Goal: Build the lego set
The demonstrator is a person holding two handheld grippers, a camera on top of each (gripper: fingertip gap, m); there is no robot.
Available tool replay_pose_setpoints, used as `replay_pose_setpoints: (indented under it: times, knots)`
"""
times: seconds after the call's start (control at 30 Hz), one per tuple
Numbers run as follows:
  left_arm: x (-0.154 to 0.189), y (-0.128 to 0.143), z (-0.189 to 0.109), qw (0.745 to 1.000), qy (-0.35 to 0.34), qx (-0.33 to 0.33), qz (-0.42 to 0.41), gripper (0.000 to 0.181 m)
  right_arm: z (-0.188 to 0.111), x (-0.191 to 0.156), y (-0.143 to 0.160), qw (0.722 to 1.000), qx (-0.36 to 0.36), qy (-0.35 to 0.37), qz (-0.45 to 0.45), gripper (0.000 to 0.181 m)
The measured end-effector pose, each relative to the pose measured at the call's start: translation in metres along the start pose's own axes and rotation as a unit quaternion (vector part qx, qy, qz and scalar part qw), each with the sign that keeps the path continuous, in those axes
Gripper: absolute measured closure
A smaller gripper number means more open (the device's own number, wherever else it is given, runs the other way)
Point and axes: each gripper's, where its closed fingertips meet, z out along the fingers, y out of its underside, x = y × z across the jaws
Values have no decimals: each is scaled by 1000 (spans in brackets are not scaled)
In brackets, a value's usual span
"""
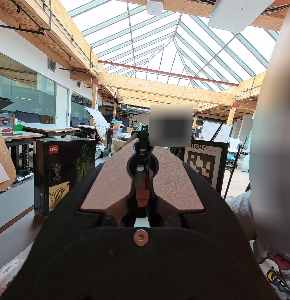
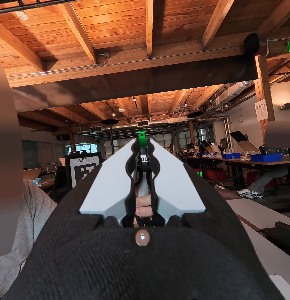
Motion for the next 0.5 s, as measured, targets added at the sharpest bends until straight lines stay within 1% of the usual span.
replay_pose_setpoints:
  times: [0.03, 0.37, 0.4, 0.43, 0.47, 0.5]
  knots:
    - [-1, 0, 0, 1000, 0, -1, -1, 176, 0, 0, 0, 1000, -1, -1, -1, 176]
    - [-2, 3, 0, 1000, 3, -11, -4, 175, -2, 0, 0, 1000, -13, 4, -17, 176]
    - [-3, 5, 0, 1000, 0, -22, -4, 169, -4, 3, -4, 1000, -4, 9, -19, 176]
    - [-7, 7, -1, 999, -9, -41, 0, 156, -9, 7, -11, 1000, 7, 15, -18, 176]
    - [-11, 11, -4, 997, -23, -70, 13, 148, -15, 14, -19, 999, 13, 26, -18, 176]
    - [-14, 18, -8, 993, -34, -107, 34, 145, -24, 23, -27, 999, 18, 44, -21, 176]
